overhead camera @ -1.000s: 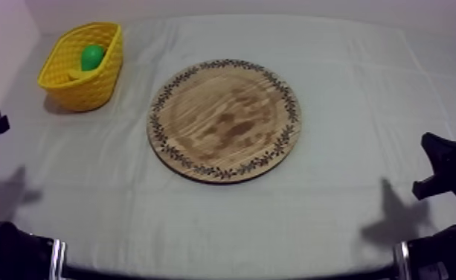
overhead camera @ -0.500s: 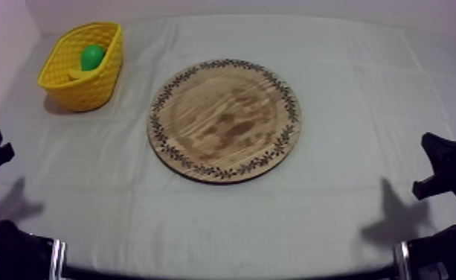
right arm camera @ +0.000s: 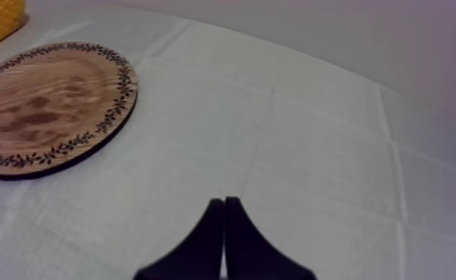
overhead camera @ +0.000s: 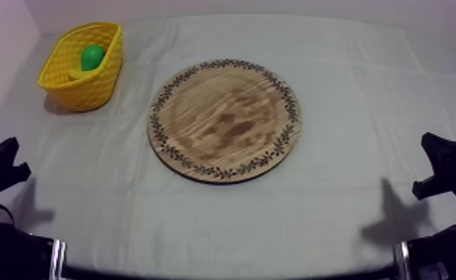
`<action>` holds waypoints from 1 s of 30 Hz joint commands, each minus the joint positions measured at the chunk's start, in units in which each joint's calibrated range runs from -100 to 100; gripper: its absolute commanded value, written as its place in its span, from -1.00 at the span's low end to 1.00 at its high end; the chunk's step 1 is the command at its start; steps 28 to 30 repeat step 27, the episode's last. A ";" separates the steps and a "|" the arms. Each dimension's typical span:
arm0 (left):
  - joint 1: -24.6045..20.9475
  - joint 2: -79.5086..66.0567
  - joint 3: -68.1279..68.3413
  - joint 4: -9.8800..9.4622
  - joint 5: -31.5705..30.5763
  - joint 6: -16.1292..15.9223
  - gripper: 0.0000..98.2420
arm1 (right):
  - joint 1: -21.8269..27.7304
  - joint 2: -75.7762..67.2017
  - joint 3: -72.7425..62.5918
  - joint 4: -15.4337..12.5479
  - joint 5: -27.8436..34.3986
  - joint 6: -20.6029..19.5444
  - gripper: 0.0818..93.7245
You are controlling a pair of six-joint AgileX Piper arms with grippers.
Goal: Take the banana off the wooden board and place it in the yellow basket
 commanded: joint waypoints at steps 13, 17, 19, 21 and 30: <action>-5.92 -0.31 2.30 3.18 -5.46 -3.77 -1.00 | 0.00 0.00 -0.05 -0.01 0.00 0.00 -0.99; -6.59 -0.33 2.41 3.18 -5.77 -3.82 -1.00 | 0.00 0.00 -0.05 -0.01 0.00 0.00 -0.99; -6.74 -0.33 2.43 3.18 -5.82 -3.70 -1.00 | 0.00 0.00 -0.05 -0.01 0.00 0.00 -0.99; -6.81 -0.34 2.44 3.19 -5.85 -3.45 -1.00 | 0.00 0.00 -0.05 -0.01 0.00 0.00 -0.99; -6.88 -0.34 2.45 3.19 -5.87 -3.43 -1.00 | 0.00 0.00 -0.05 -0.01 0.00 0.00 -0.99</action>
